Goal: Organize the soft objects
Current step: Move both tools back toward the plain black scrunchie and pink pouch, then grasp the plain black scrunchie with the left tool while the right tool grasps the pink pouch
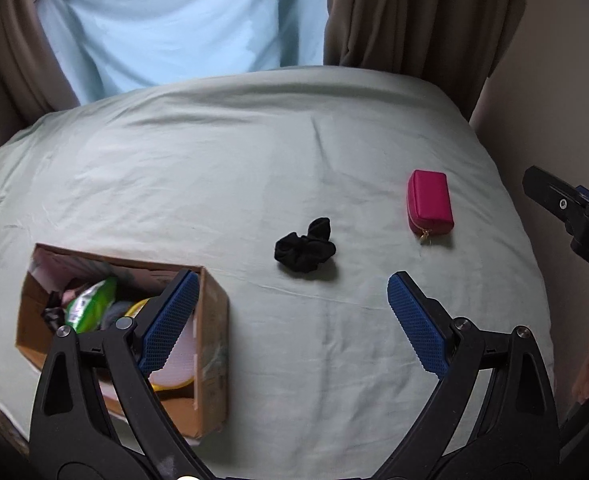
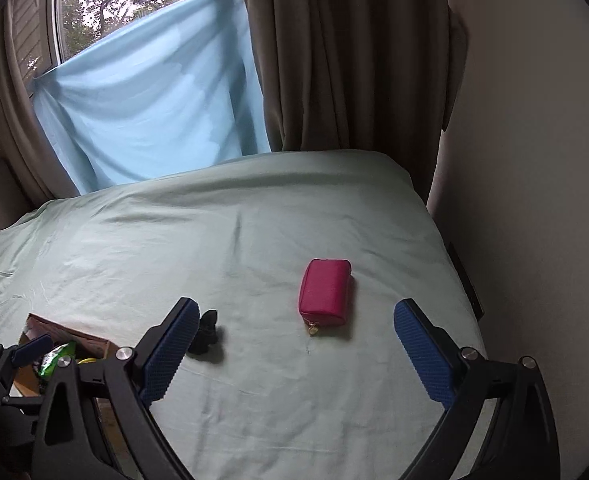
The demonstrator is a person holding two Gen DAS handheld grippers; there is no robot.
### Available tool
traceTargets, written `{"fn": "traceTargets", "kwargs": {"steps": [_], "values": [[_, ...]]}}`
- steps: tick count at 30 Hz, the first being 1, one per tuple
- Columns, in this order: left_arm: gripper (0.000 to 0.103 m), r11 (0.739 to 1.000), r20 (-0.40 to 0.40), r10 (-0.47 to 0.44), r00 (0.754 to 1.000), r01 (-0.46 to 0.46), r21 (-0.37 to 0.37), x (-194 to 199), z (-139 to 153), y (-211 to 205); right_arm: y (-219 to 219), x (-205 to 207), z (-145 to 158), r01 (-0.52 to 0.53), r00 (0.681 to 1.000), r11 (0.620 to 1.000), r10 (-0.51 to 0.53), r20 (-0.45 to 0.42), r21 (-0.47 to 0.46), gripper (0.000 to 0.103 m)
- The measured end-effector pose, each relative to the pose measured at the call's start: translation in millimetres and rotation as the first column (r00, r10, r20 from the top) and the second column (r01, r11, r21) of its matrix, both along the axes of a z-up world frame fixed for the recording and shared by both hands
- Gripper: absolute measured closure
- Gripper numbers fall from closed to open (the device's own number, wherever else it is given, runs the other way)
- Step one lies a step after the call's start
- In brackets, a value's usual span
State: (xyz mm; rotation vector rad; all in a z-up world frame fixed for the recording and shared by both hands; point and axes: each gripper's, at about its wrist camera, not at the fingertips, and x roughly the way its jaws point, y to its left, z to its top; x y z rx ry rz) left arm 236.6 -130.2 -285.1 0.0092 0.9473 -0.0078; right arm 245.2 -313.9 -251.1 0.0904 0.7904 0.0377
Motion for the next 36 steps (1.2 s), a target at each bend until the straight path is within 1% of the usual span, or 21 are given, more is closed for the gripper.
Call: {"fn": "traceTargets", "kwargs": {"steps": [2, 6, 10, 13, 17, 19, 21, 23, 25, 26, 27, 30, 31, 32, 33, 34, 36], "values": [[0.008, 1.000, 0.007, 0.009, 1.000, -0.009, -0.001, 14, -25, -9, -5, 16, -25, 0.011, 1.000, 1.000, -0.011, -0.007, -0.008, 0.006], [0.008, 1.000, -0.001, 0.019, 1.000, -0.019, -0.010, 41, -75, -24, -11, 45, -71, 0.032, 0.998, 0.999, -0.032, -0.055, -0.001, 0.006], [0.008, 0.999, -0.027, 0.031, 0.999, -0.031, 0.015, 69, -124, -32, -12, 71, -108, 0.036, 0.996, 0.999, -0.037, -0.082, -0.006, 0.006], [0.008, 0.998, -0.048, 0.070, 0.996, -0.069, 0.010, 84, -155, -30, -13, 91, -133, 0.043, 0.993, 0.999, -0.044, -0.112, -0.008, 0.006], [0.008, 0.993, -0.083, 0.114, 0.990, -0.112, 0.023, 98, -184, -25, -12, 113, -163, 0.045, 0.988, 0.999, -0.047, -0.146, -0.019, 0.006], [0.009, 0.991, -0.097, 0.135, 0.986, -0.134, 0.014, 105, -195, -21, -14, 122, -175, 0.050, 0.986, 0.999, -0.053, -0.160, -0.020, 0.006], [0.010, 0.988, -0.111, 0.153, 0.982, -0.155, -0.009, 112, -203, -18, -15, 129, -185, 0.058, 0.984, 0.998, -0.061, -0.168, -0.024, 0.006], [0.010, 0.988, -0.098, 0.153, 0.983, -0.155, -0.013, 115, -205, -17, -16, 135, -195, 0.064, 0.982, 0.998, -0.068, -0.177, -0.028, 0.006], [0.015, 0.989, -0.086, 0.144, 0.986, -0.146, -0.009, 120, -207, -19, -17, 140, -201, 0.069, 0.980, 0.997, -0.074, -0.184, -0.031, 0.006], [0.016, 0.989, -0.084, 0.142, 0.986, -0.144, -0.015, 122, -205, -18, -17, 142, -204, 0.072, 0.980, 0.997, -0.077, -0.183, -0.034, 0.006], [0.020, 0.989, -0.083, 0.142, 0.986, -0.144, -0.021, 125, -205, -18, -16, 145, -207, 0.073, 0.980, 0.997, -0.079, -0.183, -0.036, 0.006], [0.036, 0.989, -0.077, 0.141, 0.987, -0.144, -0.027, 133, -203, -18, -15, 154, -214, 0.081, 0.980, 0.996, -0.088, -0.180, -0.045, 0.006], [0.044, 0.990, -0.075, 0.140, 0.987, -0.142, -0.025, 136, -201, -19, -14, 156, -215, 0.085, 0.980, 0.995, -0.093, -0.178, -0.053, 0.009], [0.048, 0.990, -0.073, 0.140, 0.987, -0.142, -0.025, 138, -200, -19, -14, 158, -217, 0.085, 0.980, 0.994, -0.095, -0.175, -0.063, 0.019], [0.056, 0.989, -0.072, 0.140, 0.988, -0.142, -0.028, 140, -199, -19, -12, 159, -217, 0.084, 0.981, 0.993, -0.096, -0.171, -0.078, 0.025], [0.061, 0.989, -0.069, 0.139, 0.988, -0.142, -0.030, 141, -198, -19, -12, 160, -217, 0.082, 0.981, 0.993, -0.096, -0.167, -0.087, 0.034], [0.066, 0.990, -0.067, 0.135, 0.989, -0.138, -0.036, 143, -196, -19, -11, 159, -216, 0.083, 0.982, 0.992, -0.097, -0.162, -0.089, 0.038]]}}
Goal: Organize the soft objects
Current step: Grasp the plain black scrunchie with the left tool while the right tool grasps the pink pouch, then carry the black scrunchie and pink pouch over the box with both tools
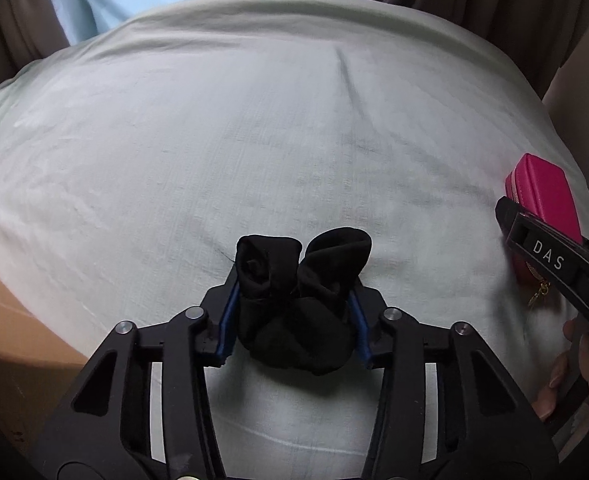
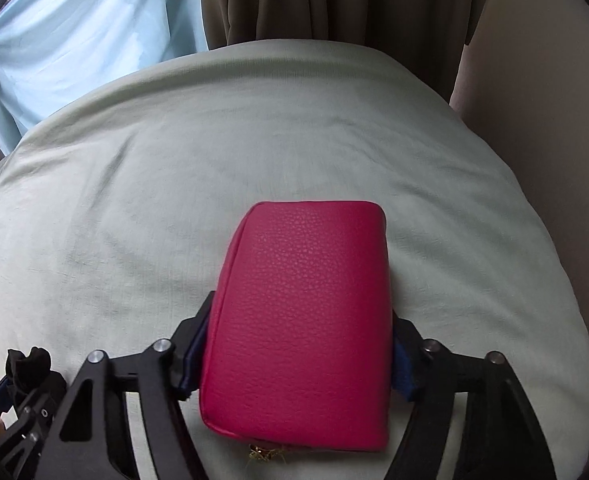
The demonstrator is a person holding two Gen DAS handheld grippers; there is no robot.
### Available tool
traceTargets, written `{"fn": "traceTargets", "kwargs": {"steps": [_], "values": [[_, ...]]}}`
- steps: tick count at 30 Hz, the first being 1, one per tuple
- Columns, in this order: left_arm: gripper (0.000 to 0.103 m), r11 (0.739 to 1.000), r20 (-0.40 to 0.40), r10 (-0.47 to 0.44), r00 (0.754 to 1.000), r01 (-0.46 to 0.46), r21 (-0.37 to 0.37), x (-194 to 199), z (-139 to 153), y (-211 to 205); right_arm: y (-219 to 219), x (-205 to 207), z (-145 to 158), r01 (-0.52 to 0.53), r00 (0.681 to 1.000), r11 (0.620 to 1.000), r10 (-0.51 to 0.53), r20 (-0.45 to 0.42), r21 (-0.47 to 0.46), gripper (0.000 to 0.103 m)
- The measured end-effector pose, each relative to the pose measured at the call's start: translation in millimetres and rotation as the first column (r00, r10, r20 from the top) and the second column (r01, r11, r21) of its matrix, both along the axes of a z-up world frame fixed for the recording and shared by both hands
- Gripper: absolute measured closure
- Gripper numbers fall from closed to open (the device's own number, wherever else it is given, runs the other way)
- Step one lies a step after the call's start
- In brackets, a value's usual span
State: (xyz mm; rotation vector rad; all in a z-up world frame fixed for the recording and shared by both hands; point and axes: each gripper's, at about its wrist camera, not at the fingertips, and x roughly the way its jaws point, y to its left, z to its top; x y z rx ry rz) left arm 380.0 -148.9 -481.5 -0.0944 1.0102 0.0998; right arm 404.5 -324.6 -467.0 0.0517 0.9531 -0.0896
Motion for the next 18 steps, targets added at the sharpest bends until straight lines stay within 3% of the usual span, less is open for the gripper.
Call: {"fn": "traceTargets", "kwargs": {"steps": [4, 11, 18], "values": [[0.071, 1.000, 0.007, 0.002, 1.000, -0.002, -0.015, 0, 3, 3, 2, -2, 2, -0.012, 1.000, 1.000, 0.012, 0.019, -0.007, 0.048], [0.072, 1.000, 0.017, -0.007, 1.000, 0.007, -0.023, -10, 20, -2, -1, -9, 14, -0.016, 1.000, 1.000, 0.016, 0.027, 0.027, 0.053], [0.072, 0.999, 0.058, -0.012, 0.998, 0.015, -0.050, -28, 73, -3, -1, -39, 72, -0.049, 0.997, 0.998, 0.047, 0.062, 0.030, 0.056]]}}
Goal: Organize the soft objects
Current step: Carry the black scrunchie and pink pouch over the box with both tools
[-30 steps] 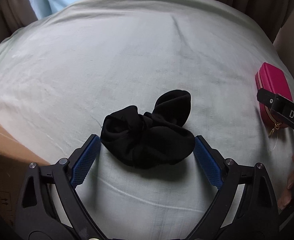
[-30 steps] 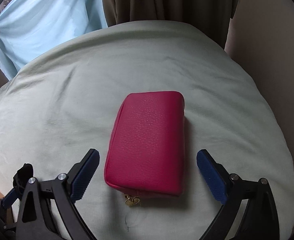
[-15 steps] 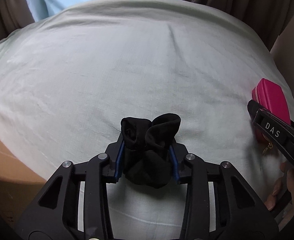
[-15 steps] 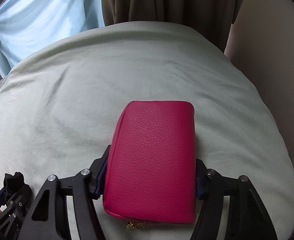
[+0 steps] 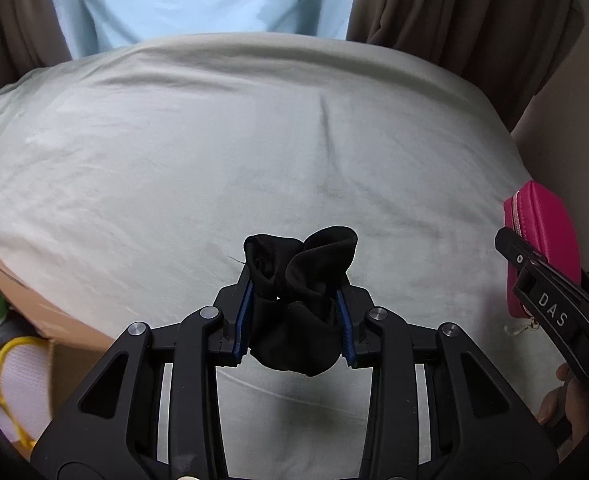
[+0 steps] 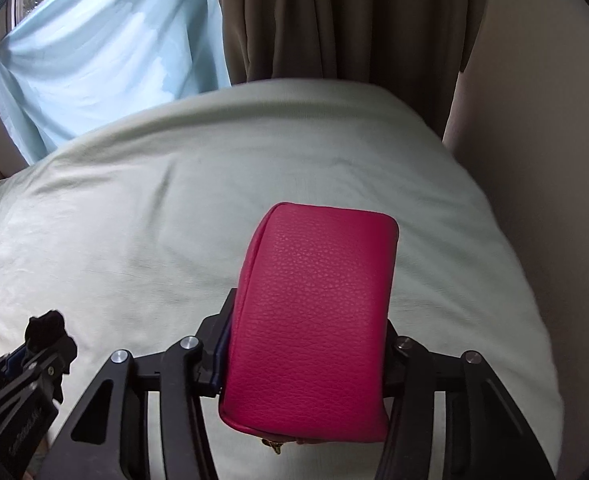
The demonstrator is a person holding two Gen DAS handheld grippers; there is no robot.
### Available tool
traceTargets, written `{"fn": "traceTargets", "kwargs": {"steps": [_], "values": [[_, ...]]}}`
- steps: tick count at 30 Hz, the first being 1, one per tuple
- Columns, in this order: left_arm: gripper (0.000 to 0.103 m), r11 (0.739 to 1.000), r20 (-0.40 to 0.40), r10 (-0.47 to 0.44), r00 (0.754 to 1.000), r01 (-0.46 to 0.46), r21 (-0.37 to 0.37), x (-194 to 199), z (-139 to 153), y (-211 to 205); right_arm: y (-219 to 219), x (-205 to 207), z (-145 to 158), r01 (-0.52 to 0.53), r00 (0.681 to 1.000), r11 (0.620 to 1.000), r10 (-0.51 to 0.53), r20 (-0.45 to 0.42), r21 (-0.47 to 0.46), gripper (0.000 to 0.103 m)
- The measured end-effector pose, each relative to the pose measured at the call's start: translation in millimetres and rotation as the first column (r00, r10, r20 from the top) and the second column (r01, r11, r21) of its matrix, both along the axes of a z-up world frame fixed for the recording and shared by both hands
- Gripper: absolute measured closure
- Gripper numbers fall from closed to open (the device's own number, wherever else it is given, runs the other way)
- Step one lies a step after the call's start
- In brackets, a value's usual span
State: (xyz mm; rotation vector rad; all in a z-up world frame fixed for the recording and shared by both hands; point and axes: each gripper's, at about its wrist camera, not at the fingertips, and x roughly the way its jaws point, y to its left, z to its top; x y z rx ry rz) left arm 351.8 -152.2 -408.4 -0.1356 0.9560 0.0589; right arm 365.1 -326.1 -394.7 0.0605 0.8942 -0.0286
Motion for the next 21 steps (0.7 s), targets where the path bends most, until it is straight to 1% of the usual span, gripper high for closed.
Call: {"fn": "traceTargets", "kwargs": {"steps": [4, 7, 11, 13, 16, 19, 21], "values": [[0.072, 1.000, 0.037, -0.018, 0.999, 0.018, -0.011, -15, 44, -1, 1, -24, 46, -0.012, 1.000, 1.000, 0.012, 0.021, 0.013, 0.056], [0.072, 0.999, 0.063, -0.029, 0.998, 0.031, -0.028, -31, 83, 0, 5, -48, 82, -0.023, 0.999, 1.000, 0.022, 0.035, 0.009, 0.056], [0.072, 0.997, 0.104, -0.052, 0.993, 0.057, -0.043, -61, 137, 11, 14, -80, 135, -0.043, 0.998, 0.999, 0.041, 0.054, 0.023, 0.056], [0.072, 0.996, 0.104, -0.081, 0.991, 0.086, -0.039, -72, 161, 17, 22, -98, 162, -0.052, 0.997, 0.998, 0.050, 0.063, 0.040, 0.056], [0.072, 0.993, 0.114, -0.100, 0.988, 0.106, -0.044, -93, 194, 34, 38, -121, 196, -0.071, 0.994, 0.996, 0.065, 0.083, 0.061, 0.056], [0.072, 0.994, 0.137, -0.098, 0.986, 0.103, -0.035, -112, 226, 59, 63, -143, 230, -0.103, 0.989, 0.993, 0.096, 0.109, 0.066, 0.056], [0.072, 0.995, 0.158, -0.090, 0.983, 0.094, -0.019, -126, 245, 79, 83, -158, 246, -0.127, 0.985, 0.990, 0.119, 0.125, 0.053, 0.056]]}}
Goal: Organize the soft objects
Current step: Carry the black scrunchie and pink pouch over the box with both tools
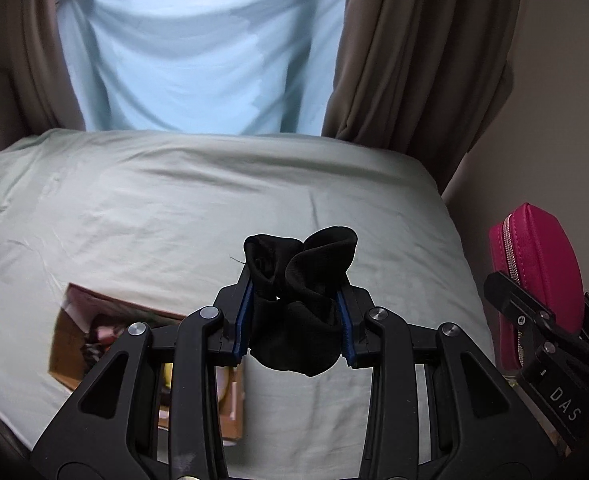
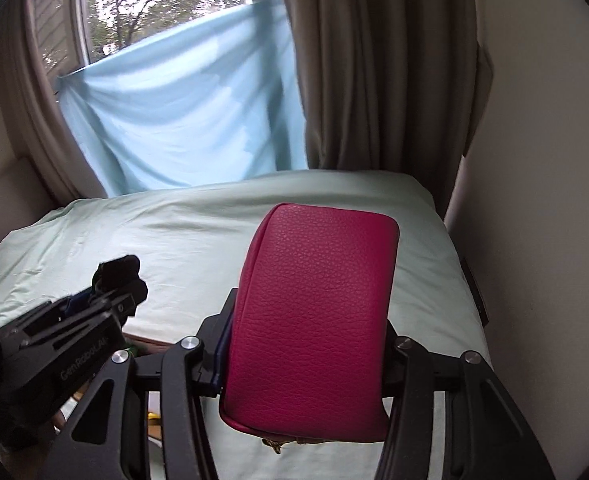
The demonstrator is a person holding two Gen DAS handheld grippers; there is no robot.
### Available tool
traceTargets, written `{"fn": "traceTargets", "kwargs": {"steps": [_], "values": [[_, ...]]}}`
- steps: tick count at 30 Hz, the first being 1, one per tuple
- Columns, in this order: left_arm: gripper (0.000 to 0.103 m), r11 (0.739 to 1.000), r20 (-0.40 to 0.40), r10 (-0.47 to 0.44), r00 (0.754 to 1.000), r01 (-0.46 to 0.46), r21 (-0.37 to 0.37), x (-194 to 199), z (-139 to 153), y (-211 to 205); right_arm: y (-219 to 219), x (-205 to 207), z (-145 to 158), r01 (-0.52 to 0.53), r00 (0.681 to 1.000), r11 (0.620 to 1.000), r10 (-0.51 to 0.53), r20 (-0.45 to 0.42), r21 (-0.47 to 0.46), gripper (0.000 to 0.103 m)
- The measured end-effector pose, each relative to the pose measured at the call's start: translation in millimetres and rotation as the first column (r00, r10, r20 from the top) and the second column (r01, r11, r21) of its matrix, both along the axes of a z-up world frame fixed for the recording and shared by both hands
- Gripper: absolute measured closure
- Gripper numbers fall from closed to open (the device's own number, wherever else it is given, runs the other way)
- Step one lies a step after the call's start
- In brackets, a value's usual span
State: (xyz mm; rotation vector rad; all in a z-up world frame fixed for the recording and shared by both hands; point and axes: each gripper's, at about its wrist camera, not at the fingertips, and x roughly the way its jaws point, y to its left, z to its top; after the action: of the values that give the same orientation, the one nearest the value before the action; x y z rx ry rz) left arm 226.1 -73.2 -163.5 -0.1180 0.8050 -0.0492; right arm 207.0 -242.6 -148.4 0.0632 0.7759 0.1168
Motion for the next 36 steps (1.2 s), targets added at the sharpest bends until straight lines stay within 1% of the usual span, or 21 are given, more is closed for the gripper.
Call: {"fn": "traceTargets", "kwargs": {"steps": [3, 6, 9, 12, 15, 20, 24, 30, 36], "values": [[0.072, 1.000, 0.004, 0.005, 1.000, -0.005, 0.015, -16, 21, 34, 31, -22, 16, -0.040, 0.999, 0.999, 0.040, 0.015, -0.011, 0.056], [0.072, 0.999, -0.003, 0.016, 1.000, -0.016, 0.028, -30, 34, 73, 63, -42, 26, -0.077, 0.997, 0.997, 0.077, 0.007, -0.004, 0.056], [0.072, 0.999, -0.025, 0.023, 0.999, -0.022, 0.029, -42, 37, 115, 95, -50, 25, -0.104, 0.994, 0.994, 0.105, -0.027, 0.022, 0.056], [0.072, 0.999, -0.057, 0.024, 0.998, -0.022, 0.036, -47, 30, 154, 131, -55, 18, -0.103, 0.992, 0.993, 0.107, -0.062, 0.061, 0.056], [0.072, 0.998, -0.089, 0.023, 0.996, -0.018, 0.053, -49, 18, 189, 163, -51, 2, -0.095, 0.988, 0.990, 0.107, -0.110, 0.106, 0.056], [0.072, 0.998, -0.158, 0.014, 0.987, -0.004, 0.061, -40, -10, 240, 211, -39, -29, -0.074, 0.977, 0.991, 0.094, -0.190, 0.110, 0.056], [0.072, 0.998, -0.210, -0.005, 0.978, 0.018, 0.064, -31, -35, 266, 236, -32, -55, -0.045, 0.964, 0.994, 0.070, -0.255, 0.102, 0.056], [0.072, 0.996, -0.304, -0.052, 0.951, 0.073, 0.058, -12, -81, 278, 249, -17, -97, -0.011, 0.932, 0.994, 0.049, -0.358, 0.108, 0.056], [0.072, 0.992, -0.386, -0.084, 0.919, 0.114, 0.056, 3, -125, 271, 250, 3, -131, 0.011, 0.901, 0.996, 0.030, -0.434, 0.091, 0.056]]}}
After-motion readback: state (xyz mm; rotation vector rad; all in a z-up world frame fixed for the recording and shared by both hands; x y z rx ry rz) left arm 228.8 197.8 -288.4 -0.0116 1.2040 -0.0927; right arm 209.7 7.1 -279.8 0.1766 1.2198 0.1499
